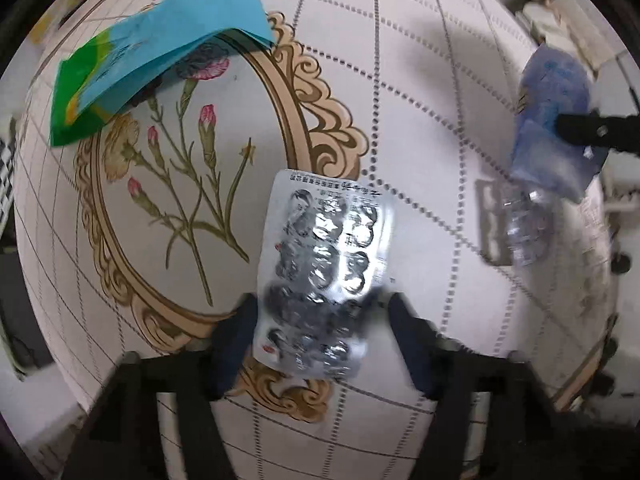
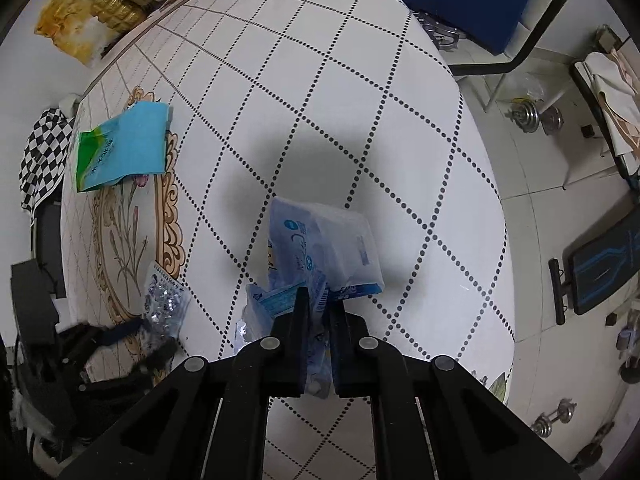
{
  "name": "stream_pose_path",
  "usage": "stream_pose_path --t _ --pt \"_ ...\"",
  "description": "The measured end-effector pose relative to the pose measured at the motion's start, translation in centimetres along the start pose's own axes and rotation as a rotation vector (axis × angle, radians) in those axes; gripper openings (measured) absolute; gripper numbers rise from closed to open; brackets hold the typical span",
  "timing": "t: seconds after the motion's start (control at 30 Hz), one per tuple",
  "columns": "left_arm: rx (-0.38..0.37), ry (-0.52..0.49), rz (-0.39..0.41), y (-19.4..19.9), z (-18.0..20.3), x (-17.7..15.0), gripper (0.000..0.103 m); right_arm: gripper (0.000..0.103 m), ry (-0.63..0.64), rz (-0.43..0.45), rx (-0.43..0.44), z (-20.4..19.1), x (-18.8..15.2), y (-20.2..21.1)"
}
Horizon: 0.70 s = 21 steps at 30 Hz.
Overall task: Collect trash
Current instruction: 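Grasp the silver blister pack with the left gripper while the right grasps the blue plastic bag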
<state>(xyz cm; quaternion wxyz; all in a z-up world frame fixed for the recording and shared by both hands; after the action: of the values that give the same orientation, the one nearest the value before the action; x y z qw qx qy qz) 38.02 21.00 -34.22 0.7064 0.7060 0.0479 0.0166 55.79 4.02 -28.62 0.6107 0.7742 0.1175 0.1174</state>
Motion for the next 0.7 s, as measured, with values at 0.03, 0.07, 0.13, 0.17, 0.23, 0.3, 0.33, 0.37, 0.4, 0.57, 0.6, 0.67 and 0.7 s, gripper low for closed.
stream_pose_path --t 0.03,0.07,0.13,0.17,0.23,0.3,0.33,0.37,0.4,0.57,0.6,0.67,0.7 --pt "0.011 -0.013 -0.011 -0.4 0.0 0.1 0.070 0.009 -0.006 0.004 -0.001 0.0 0.0 -0.1" --pt "0.008 -0.016 0.002 -0.7 1.2 1.1 0.071 0.009 -0.011 0.007 -0.002 0.5 0.2 -0.3" --pt "-0.026 0.000 0.005 -0.7 1.3 1.4 0.072 0.009 -0.025 0.004 -0.004 0.8 0.1 -0.5" --pt "-0.026 0.007 0.007 -0.6 0.9 1.5 0.071 0.009 -0.030 0.000 -0.003 1.0 0.2 -0.6" --pt "-0.007 0.000 0.022 -0.3 1.0 1.3 0.069 0.009 -0.039 -0.007 0.000 1.3 0.1 -1.0" --pt "-0.023 0.006 0.026 -0.1 1.0 1.0 0.062 0.009 -0.042 -0.013 0.003 1.4 -0.2 -1.1" --pt "-0.048 0.023 0.017 -0.6 1.9 0.0 0.062 0.009 -0.039 -0.013 0.003 1.4 -0.2 -1.1" --pt "-0.058 0.034 0.020 -0.4 2.0 0.0 0.062 0.009 -0.036 -0.011 0.005 1.4 -0.3 -1.0" --pt "-0.065 0.045 0.022 -0.3 1.8 -0.5 0.062 0.009 -0.034 -0.009 0.009 1.3 -0.3 -0.9" --pt "-0.080 0.173 0.066 1.1 0.9 -2.9 0.062 0.009 -0.022 0.011 0.032 0.9 -0.7 0.3" --pt "-0.075 0.209 0.083 1.7 0.7 -3.7 0.062 0.009 -0.016 0.017 0.033 0.8 -0.9 0.6" --pt "-0.066 0.283 0.116 3.1 0.3 -5.3 0.062 0.009 0.003 0.038 0.036 0.4 -1.6 1.4" --pt "-0.059 0.314 0.136 3.7 0.0 -6.2 0.062 0.009 0.020 0.052 0.032 0.1 -2.2 1.7"
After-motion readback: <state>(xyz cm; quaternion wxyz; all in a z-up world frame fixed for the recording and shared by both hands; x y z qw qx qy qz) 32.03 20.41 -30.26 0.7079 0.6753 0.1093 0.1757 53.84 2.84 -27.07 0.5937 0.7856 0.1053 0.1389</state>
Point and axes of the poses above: each gripper's, at about its wrist camera, not at the fingertips, and y roughly against the way its jaws point, z to its right, x to its top, the point moved 3 cm from there along -y, roughly the way its jaws point
